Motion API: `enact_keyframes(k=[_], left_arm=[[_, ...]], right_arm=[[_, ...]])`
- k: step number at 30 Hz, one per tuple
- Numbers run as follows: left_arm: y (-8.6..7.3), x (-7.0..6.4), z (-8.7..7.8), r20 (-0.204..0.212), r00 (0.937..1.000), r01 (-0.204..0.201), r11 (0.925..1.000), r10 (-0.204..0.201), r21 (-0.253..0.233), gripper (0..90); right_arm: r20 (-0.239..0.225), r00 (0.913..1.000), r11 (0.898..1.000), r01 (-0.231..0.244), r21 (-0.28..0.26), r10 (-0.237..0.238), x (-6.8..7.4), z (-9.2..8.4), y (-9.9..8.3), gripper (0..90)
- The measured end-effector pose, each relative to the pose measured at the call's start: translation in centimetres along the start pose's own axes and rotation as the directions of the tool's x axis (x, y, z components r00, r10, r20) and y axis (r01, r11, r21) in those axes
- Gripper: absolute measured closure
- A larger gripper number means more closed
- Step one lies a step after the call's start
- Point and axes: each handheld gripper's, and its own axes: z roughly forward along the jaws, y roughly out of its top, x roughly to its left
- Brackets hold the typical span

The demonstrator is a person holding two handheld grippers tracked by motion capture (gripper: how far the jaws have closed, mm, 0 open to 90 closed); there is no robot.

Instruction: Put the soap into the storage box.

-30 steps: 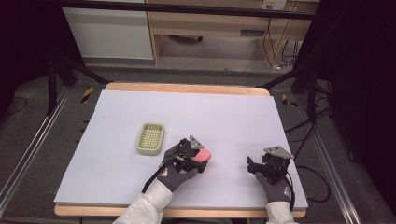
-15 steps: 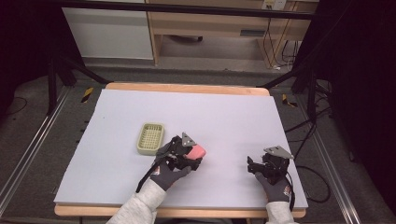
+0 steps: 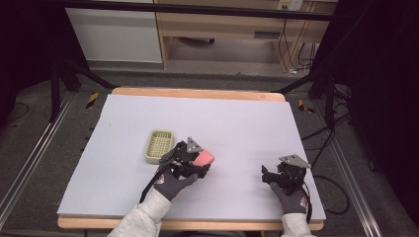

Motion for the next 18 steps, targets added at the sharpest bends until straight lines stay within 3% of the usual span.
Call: enact_keyframes(k=[18], left_arm=[[-0.5,2.2,-2.4,-0.031,0.9989,0.033,0.999,-0.034,-0.031,37.2]], right_arm=[[0.0,1.0,1.0,0.0,-0.003,0.0,0.0,0.0,0.0,6.8]])
